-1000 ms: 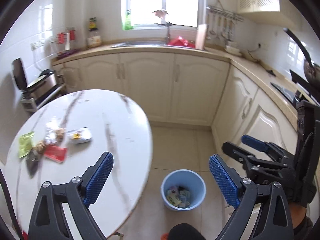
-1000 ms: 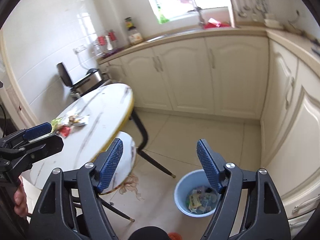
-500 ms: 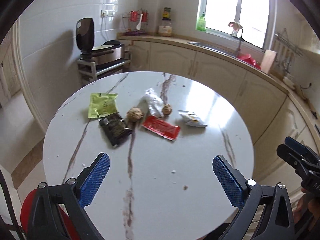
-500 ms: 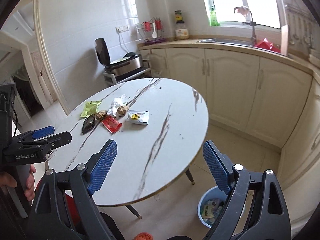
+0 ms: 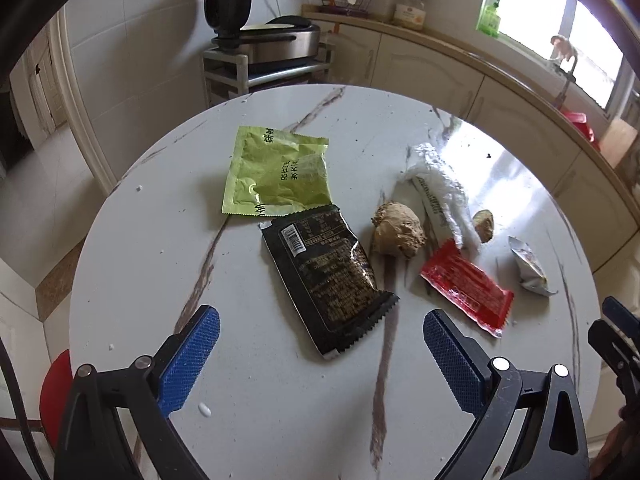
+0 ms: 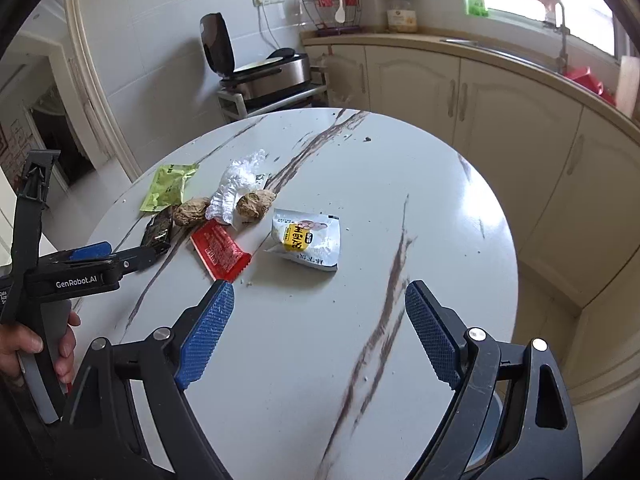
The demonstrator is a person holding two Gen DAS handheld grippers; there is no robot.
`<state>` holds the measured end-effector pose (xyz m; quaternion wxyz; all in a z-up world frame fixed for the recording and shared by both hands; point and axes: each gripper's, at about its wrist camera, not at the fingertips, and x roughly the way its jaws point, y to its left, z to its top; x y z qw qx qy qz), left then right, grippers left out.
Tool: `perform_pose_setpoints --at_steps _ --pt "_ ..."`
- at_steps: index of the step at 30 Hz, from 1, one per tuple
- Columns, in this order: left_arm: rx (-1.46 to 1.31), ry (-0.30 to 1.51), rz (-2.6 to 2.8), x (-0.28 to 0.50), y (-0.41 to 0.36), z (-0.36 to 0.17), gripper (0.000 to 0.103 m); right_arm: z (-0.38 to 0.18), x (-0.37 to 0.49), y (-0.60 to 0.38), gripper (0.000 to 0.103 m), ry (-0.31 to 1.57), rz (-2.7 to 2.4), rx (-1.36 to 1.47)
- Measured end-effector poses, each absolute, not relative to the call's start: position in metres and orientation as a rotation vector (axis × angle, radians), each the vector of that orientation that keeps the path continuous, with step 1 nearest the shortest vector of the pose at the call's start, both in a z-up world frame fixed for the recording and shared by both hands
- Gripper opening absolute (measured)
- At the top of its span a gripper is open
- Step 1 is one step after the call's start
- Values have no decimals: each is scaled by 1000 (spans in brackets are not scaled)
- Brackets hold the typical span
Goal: Collect trash
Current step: 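Move both tools back over the table trash, then grasp the black wrapper with the left tool while the right tool grasps the white-yellow snack bag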
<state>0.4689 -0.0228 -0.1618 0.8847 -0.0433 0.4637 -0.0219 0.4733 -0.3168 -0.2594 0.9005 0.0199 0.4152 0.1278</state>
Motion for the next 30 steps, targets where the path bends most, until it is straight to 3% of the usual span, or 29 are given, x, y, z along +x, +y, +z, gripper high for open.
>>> perform_pose_setpoints --at_steps 7,8,17,18,20,21,22,24,30 --pt "-67 968 -37 504 -19 -171 93 -275 509 -306 87 905 288 30" --pt "-53 961 -45 504 -20 -171 89 -276 513 -304 87 909 291 26" --pt "-37 903 -105 481 0 -183 20 -296 540 -283 85 970 283 -46" --pt "-51 906 -115 482 6 -184 18 -296 540 -282 83 972 277 -60" --pt "-82 907 -129 478 16 -184 13 -294 538 -280 69 967 280 -76" --pt "-96 907 -138 476 20 -184 12 -293 537 -279 55 964 285 -87" --pt "-109 908 -145 471 23 -182 11 -293 536 -276 50 965 283 -106" --pt "-136 914 -165 465 30 -182 11 -292 530 -274 44 960 288 -135" --pt "-201 921 -209 436 44 -170 10 -288 512 -285 40 943 328 -80"
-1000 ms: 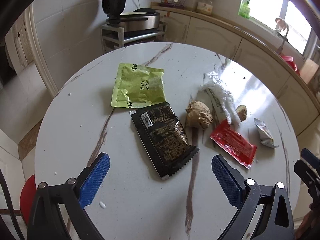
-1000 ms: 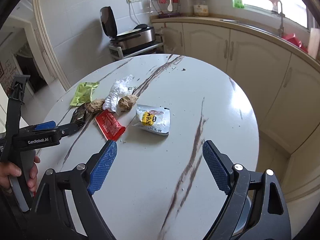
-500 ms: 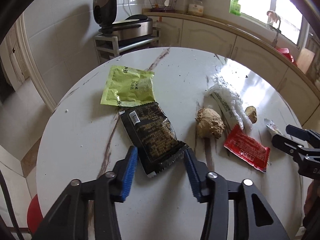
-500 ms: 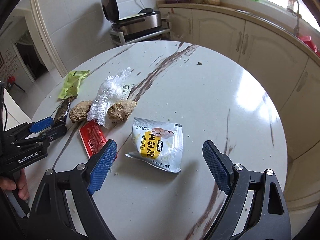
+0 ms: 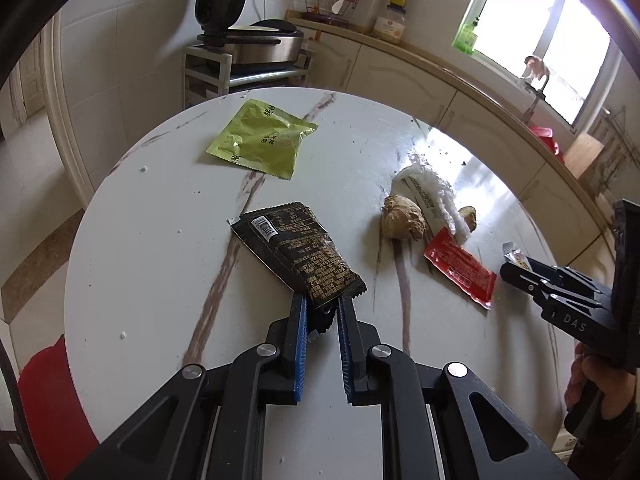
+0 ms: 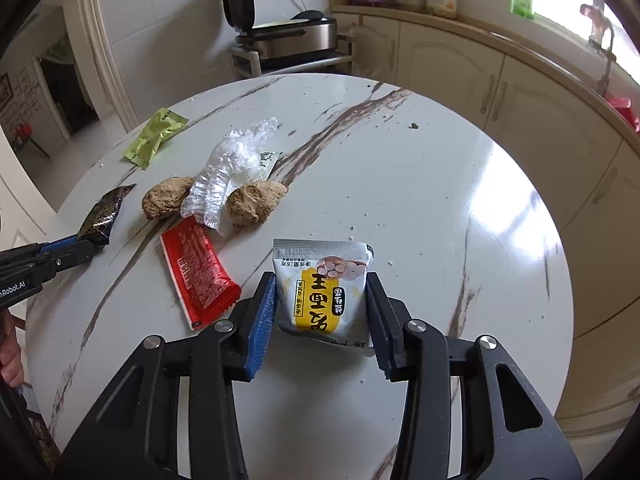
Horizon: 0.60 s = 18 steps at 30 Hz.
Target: Collect trash
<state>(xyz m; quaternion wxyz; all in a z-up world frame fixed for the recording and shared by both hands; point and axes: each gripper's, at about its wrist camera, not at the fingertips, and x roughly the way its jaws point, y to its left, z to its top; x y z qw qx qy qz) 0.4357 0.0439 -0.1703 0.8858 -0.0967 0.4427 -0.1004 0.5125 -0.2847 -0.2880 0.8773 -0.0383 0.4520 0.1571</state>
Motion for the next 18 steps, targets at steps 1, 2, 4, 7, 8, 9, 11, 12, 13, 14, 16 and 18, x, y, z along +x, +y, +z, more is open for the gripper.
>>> perform_pose_setpoints --at_steps 1,2,4,7,8,9,11,12,13,14,16,18 --pt "-204 916 -213 431 45 -166 10 -286 509 -287 40 939 330 -70" --pt "-205 911 -221 427 45 -163 10 -283 504 -289 40 935 337 -56" --pt "-204 901 -230 417 44 -156 10 -277 495 -292 40 923 347 -37" --pt "-202 891 -256 404 38 -147 9 -265 478 -298 40 898 359 -20" --pt "-199 889 -263 399 37 -145 9 -261 472 -299 40 890 364 -11" --pt "-196 887 -270 394 35 -144 9 -257 467 -302 40 883 368 -3" --pt "-195 887 -295 382 31 -140 8 -250 454 -306 40 864 376 9" --pt "-192 886 -299 375 29 -139 8 -248 449 -308 40 858 378 13" --pt "-186 886 -307 370 27 -138 8 -245 442 -311 40 850 382 19" --pt "-182 886 -314 364 25 -136 7 -243 436 -312 40 845 384 23" --pt "-187 886 -330 355 21 -134 6 -240 427 -317 40 834 385 33" --pt "-190 878 -340 347 17 -129 5 -239 419 -322 40 829 389 50"
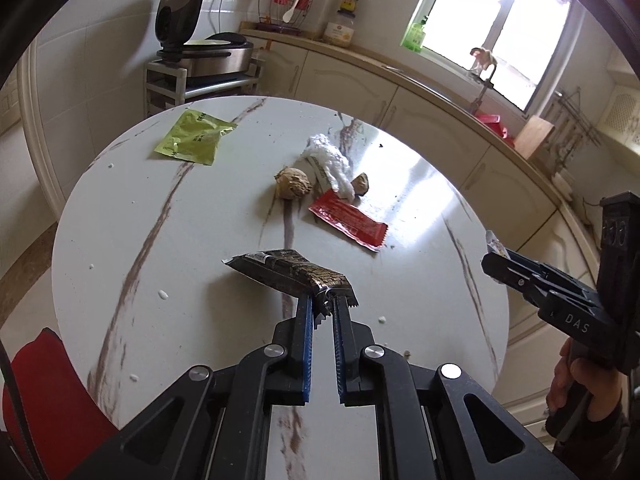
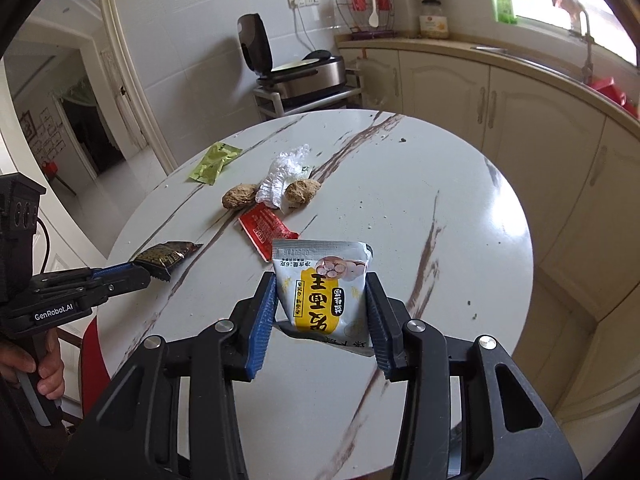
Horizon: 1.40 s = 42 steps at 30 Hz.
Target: Collect trash
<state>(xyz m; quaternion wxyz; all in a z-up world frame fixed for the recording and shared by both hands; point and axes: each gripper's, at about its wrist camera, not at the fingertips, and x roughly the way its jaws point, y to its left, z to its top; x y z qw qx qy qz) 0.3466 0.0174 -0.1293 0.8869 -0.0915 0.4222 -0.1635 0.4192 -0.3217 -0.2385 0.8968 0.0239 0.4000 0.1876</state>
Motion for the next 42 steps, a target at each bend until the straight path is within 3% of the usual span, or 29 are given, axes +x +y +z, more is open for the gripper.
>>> perform_pose_setpoints --at_steps 22,29,30,31,32,34,42 --pt "-79 813 -497 323 -98 -86 0 -223 371 -394 40 741 383 215" --pt "5 844 -446 343 -134 -100 0 -246 373 -415 40 773 385 273" --pt "31 859 -449 344 -137 -104 4 -250 374 -414 40 781 392 275" --pt "50 887 -447 345 -140 -109 19 -254 376 -412 40 787 397 275" --pt "61 902 -434 346 -142 -113 50 -257 378 -411 40 791 400 274" --pt "78 891 -403 341 -146 -120 84 -261 381 -410 40 793 405 278" --pt "153 972 -407 349 -174 -153 85 -265 383 -411 41 796 406 284"
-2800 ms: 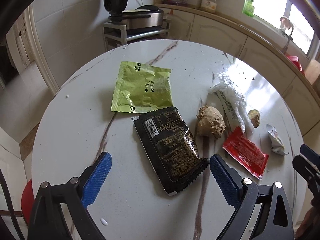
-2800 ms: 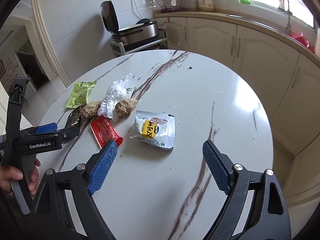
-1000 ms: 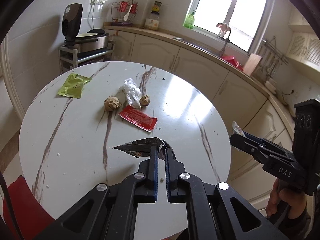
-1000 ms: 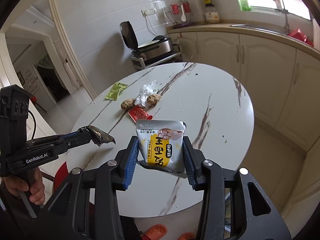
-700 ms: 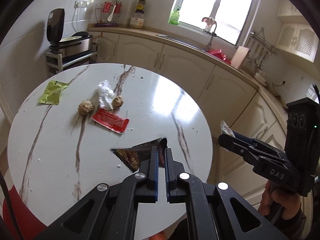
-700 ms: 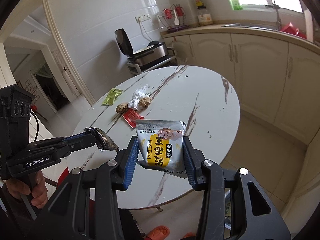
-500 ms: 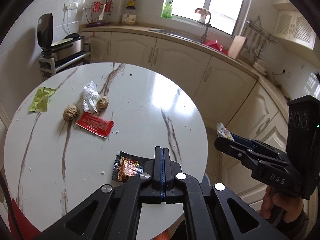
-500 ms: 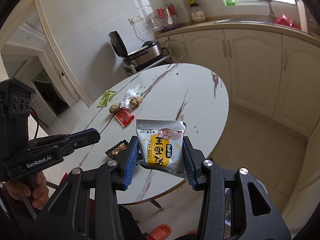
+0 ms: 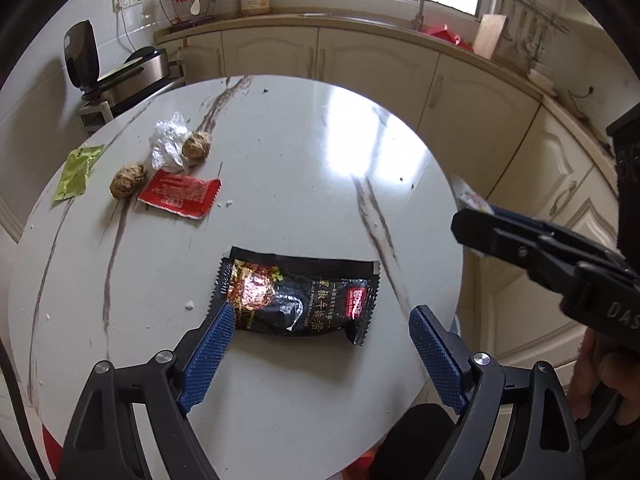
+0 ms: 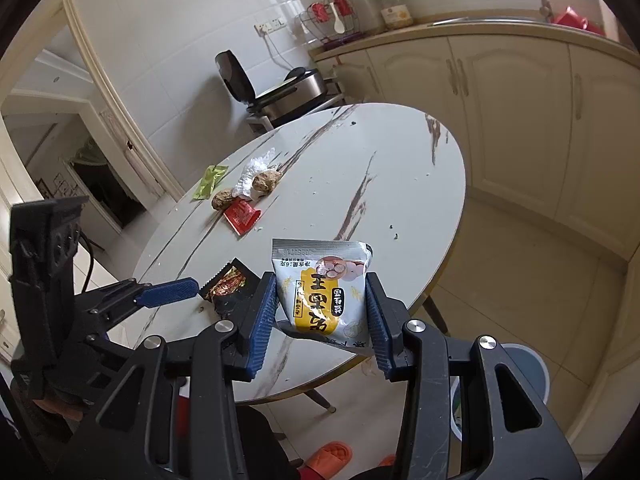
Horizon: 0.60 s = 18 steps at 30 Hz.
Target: Collect trash
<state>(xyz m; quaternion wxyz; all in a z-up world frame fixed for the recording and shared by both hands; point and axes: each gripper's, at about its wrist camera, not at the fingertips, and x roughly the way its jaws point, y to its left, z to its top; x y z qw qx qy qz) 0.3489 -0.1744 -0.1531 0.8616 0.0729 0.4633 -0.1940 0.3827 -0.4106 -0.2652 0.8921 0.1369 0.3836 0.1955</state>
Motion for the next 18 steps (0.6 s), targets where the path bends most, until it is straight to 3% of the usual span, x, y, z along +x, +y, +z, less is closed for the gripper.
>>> perform_pose_setpoints --at_steps 3,7,12,16,18 --pt "156 949 -394 353 -180 -155 83 -265 382 -411 41 798 404 282" --pt "161 949 -407 362 -176 -165 69 -268 383 -410 41 802 407 285" --pt "208 917 -423 355 -173 -174 63 -267 384 -407 41 802 414 288" --pt "182 905 -412 355 -157 -175 41 -266 383 -404 41 796 423 288" --pt "169 904 -422 352 -156 -176 39 -265 382 -402 41 796 427 289"
